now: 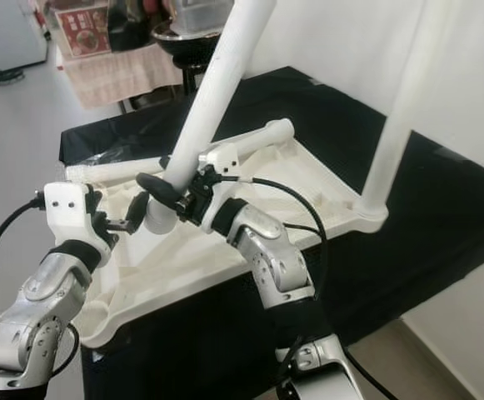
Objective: Building children table
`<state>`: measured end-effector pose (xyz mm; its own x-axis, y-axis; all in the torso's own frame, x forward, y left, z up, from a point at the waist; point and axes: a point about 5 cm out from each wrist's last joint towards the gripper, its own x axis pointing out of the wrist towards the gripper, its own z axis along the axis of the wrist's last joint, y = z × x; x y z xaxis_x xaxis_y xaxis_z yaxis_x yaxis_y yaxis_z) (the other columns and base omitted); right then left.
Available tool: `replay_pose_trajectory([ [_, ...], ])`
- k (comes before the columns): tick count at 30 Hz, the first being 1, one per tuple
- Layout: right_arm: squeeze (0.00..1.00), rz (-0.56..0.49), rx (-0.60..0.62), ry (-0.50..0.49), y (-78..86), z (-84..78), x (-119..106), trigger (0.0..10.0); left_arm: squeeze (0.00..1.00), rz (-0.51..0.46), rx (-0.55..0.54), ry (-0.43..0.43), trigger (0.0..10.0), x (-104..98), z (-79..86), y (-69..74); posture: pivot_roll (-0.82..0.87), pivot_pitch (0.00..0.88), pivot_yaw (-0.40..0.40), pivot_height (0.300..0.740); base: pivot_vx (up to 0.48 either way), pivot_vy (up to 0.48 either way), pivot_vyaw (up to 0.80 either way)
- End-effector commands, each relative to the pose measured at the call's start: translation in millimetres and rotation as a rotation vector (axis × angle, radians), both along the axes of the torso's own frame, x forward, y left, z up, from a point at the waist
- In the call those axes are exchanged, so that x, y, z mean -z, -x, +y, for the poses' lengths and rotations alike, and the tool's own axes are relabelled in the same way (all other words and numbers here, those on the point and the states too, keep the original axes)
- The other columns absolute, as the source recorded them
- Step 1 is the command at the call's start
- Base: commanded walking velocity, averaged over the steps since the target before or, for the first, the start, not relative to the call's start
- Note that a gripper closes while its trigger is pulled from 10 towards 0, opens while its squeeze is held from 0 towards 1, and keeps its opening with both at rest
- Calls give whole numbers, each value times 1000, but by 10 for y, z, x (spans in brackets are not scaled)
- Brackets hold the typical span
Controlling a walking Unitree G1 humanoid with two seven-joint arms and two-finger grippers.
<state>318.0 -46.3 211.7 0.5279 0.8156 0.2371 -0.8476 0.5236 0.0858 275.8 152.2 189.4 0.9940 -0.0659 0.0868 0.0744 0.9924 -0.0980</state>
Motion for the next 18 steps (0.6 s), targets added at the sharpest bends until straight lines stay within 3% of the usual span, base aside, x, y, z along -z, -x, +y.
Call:
replay_pose_trajectory([
  [1,0,-16,-8,11,26,40,-12,10000,0,3,-8,1,10000,18,10,-1,-25,0,75,740,-266,0,0],
  [5,0,-19,-18,22,32,43,-9,10000,0,3,-8,8,10000,19,16,0,-25,0,74,740,-247,0,644],
  [18,0,-12,-3,54,12,12,8,10000,0,15,-11,32,10000,106,43,42,-20,8,77,740,0,0,792],
])
